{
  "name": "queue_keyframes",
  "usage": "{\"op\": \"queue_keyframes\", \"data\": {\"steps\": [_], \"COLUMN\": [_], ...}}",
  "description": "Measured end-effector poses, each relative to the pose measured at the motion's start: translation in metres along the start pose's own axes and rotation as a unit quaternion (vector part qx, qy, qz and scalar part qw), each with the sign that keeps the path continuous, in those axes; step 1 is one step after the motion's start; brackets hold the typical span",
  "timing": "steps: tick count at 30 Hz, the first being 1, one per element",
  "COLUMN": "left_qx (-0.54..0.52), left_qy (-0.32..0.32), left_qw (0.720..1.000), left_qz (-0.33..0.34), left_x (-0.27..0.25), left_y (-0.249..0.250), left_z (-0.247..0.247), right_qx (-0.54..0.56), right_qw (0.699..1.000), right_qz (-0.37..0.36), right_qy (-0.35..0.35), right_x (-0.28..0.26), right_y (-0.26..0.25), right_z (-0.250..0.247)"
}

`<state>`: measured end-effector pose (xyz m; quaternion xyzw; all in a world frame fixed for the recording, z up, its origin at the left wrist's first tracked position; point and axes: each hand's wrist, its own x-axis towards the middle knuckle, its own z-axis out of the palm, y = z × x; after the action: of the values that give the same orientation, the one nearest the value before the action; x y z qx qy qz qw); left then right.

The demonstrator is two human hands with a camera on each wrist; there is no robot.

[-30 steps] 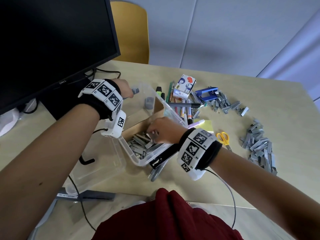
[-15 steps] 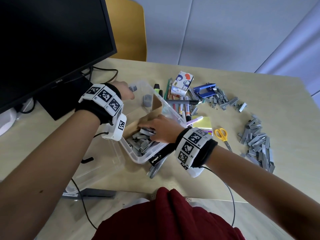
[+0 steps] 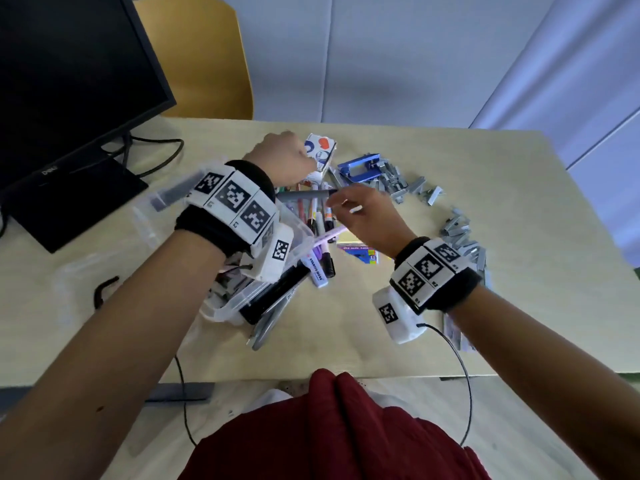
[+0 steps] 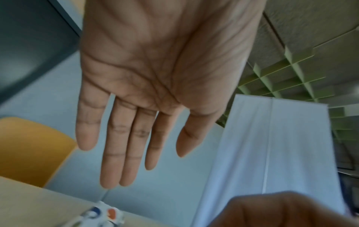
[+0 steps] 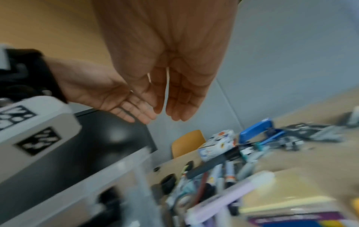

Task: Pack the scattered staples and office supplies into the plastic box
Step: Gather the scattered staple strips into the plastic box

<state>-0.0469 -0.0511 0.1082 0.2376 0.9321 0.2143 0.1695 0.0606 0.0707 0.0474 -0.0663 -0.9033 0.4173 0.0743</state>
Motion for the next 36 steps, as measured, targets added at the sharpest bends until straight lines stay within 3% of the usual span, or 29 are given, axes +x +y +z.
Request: {"op": "queue_keyframes", "data": {"steps": [3,8,14,19,24,27,33,36], "left_qx": [0.001,0.007,0.011,0.011,0.049,0.078,0.1,0.098], "left_qy": [-0.012,-0.106,-0.162,-0.191,-0.187,-0.198,-0.161,-0.159], "left_qw": [0.999,0.99,0.985,0.981,0.978,0.972,0.978,0.979], "left_qz": [0.039,0.089,0.062,0.04,0.075,0.099,0.086,0.085], "left_x": [0.004,0.013,0.022,0.026,0.035,0.038,0.048,0.053], "left_y": [0.033,0.076,0.106,0.118,0.13,0.135,0.134,0.131], "left_z": [0.026,0.084,0.16,0.204,0.227,0.241,0.249,0.246], "right_qx": [-0.038,-0.084,-0.132,-0.157,-0.192,-0.181,-0.139,-0.163], "right_qw": [0.997,0.985,0.97,0.966,0.956,0.96,0.972,0.967], "right_qz": [0.061,0.148,0.206,0.192,0.183,0.177,0.167,0.155], "right_qy": [0.018,0.031,-0.002,-0.068,-0.122,-0.119,-0.093,-0.119], "right_x": [-0.011,-0.033,-0.053,-0.055,-0.052,-0.049,-0.048,-0.049], "right_y": [0.038,0.104,0.165,0.198,0.21,0.214,0.216,0.215], "right_z": [-0.036,-0.086,-0.12,-0.119,-0.105,-0.106,-0.11,-0.113]}}
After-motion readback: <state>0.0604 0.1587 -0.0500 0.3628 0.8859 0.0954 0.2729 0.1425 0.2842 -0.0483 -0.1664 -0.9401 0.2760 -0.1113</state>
